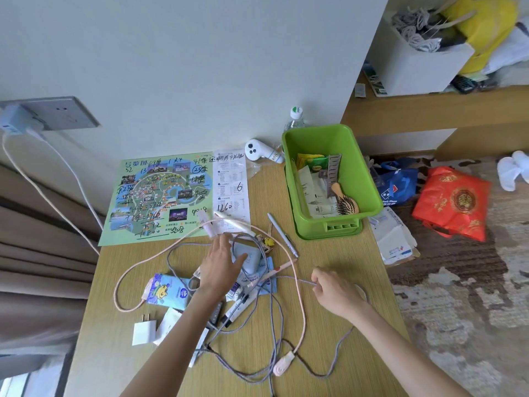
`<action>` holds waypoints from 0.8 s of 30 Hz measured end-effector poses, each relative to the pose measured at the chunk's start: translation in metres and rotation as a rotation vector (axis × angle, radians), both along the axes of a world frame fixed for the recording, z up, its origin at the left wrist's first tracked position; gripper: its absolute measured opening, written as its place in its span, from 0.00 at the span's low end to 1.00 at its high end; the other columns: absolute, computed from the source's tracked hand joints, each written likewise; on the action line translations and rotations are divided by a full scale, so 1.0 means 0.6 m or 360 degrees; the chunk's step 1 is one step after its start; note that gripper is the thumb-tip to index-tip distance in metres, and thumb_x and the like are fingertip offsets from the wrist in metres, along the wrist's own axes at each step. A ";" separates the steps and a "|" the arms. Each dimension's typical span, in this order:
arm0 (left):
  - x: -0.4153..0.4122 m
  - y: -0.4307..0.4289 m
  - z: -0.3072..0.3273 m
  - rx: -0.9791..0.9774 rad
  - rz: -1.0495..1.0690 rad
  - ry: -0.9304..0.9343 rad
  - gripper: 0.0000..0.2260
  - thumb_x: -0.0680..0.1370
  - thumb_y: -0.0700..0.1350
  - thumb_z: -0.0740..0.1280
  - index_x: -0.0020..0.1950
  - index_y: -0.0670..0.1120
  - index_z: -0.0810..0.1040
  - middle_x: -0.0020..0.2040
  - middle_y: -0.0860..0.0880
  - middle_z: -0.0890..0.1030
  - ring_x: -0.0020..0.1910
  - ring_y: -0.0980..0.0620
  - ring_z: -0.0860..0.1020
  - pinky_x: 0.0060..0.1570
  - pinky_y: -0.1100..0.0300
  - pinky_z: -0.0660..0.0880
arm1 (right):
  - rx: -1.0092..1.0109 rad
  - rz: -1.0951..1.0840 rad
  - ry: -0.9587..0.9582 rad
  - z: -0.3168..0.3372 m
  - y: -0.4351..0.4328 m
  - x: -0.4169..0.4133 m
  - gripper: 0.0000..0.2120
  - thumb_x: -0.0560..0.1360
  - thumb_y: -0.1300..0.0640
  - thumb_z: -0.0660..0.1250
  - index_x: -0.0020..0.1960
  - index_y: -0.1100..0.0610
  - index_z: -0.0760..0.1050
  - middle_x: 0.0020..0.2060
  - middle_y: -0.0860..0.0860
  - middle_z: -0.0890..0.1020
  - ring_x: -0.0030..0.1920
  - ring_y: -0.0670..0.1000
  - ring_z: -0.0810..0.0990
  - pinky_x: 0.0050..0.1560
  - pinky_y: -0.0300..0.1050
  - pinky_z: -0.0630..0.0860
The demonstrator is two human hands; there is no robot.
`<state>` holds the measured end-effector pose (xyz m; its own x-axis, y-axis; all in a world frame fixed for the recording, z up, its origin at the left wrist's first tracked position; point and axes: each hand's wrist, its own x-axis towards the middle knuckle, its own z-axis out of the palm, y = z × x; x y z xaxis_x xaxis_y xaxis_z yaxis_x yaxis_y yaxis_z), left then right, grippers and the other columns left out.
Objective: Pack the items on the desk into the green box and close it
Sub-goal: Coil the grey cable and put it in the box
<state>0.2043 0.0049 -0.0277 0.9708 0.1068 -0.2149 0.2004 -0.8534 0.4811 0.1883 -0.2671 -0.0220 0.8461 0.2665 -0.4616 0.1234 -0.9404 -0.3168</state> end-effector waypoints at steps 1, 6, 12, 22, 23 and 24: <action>0.002 -0.004 -0.004 0.0004 0.0064 0.0058 0.24 0.78 0.54 0.66 0.68 0.43 0.65 0.66 0.45 0.72 0.61 0.45 0.75 0.48 0.50 0.80 | 0.0013 0.0000 -0.0050 -0.001 0.002 -0.007 0.03 0.80 0.59 0.60 0.53 0.55 0.70 0.50 0.48 0.75 0.42 0.47 0.73 0.35 0.38 0.63; 0.031 -0.016 -0.017 -0.0008 0.0240 0.0148 0.19 0.80 0.49 0.65 0.66 0.42 0.67 0.61 0.41 0.74 0.52 0.42 0.78 0.43 0.49 0.79 | 0.0238 -0.0002 -0.0367 -0.006 0.064 -0.023 0.08 0.79 0.57 0.62 0.58 0.55 0.70 0.54 0.48 0.72 0.51 0.46 0.73 0.54 0.41 0.73; 0.069 -0.001 0.005 0.0386 -0.0030 0.0030 0.13 0.82 0.49 0.62 0.60 0.44 0.78 0.55 0.43 0.74 0.56 0.43 0.71 0.51 0.52 0.73 | 0.0582 -0.0136 -0.0315 -0.006 0.145 0.009 0.19 0.78 0.47 0.64 0.63 0.57 0.68 0.59 0.51 0.75 0.58 0.51 0.75 0.56 0.42 0.71; 0.081 0.039 0.197 -0.0031 -0.0373 -0.0168 0.10 0.81 0.49 0.63 0.46 0.47 0.81 0.36 0.49 0.83 0.36 0.49 0.81 0.40 0.55 0.76 | 0.1453 -0.0523 0.0522 0.074 0.194 0.086 0.11 0.78 0.57 0.67 0.50 0.66 0.78 0.42 0.53 0.82 0.44 0.45 0.81 0.52 0.36 0.73; 0.083 0.042 0.218 -0.0101 -0.0386 -0.0210 0.10 0.81 0.49 0.64 0.45 0.47 0.81 0.34 0.49 0.82 0.34 0.50 0.80 0.37 0.56 0.75 | 0.1502 -0.0491 0.0586 0.086 0.196 0.087 0.09 0.77 0.56 0.68 0.49 0.63 0.79 0.43 0.52 0.83 0.44 0.42 0.82 0.48 0.30 0.73; 0.084 0.046 0.238 -0.0169 -0.0389 -0.0255 0.10 0.80 0.48 0.64 0.44 0.46 0.81 0.32 0.49 0.81 0.31 0.51 0.79 0.34 0.58 0.74 | 0.1512 -0.0449 0.0625 0.096 0.198 0.089 0.07 0.76 0.55 0.70 0.47 0.60 0.80 0.44 0.51 0.84 0.44 0.40 0.82 0.44 0.26 0.72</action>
<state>0.2549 0.0324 0.1150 0.9874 -0.1490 -0.0543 -0.0904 -0.8102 0.5792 0.2414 -0.1481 0.0357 0.7706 0.4782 -0.4212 -0.3304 -0.2654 -0.9058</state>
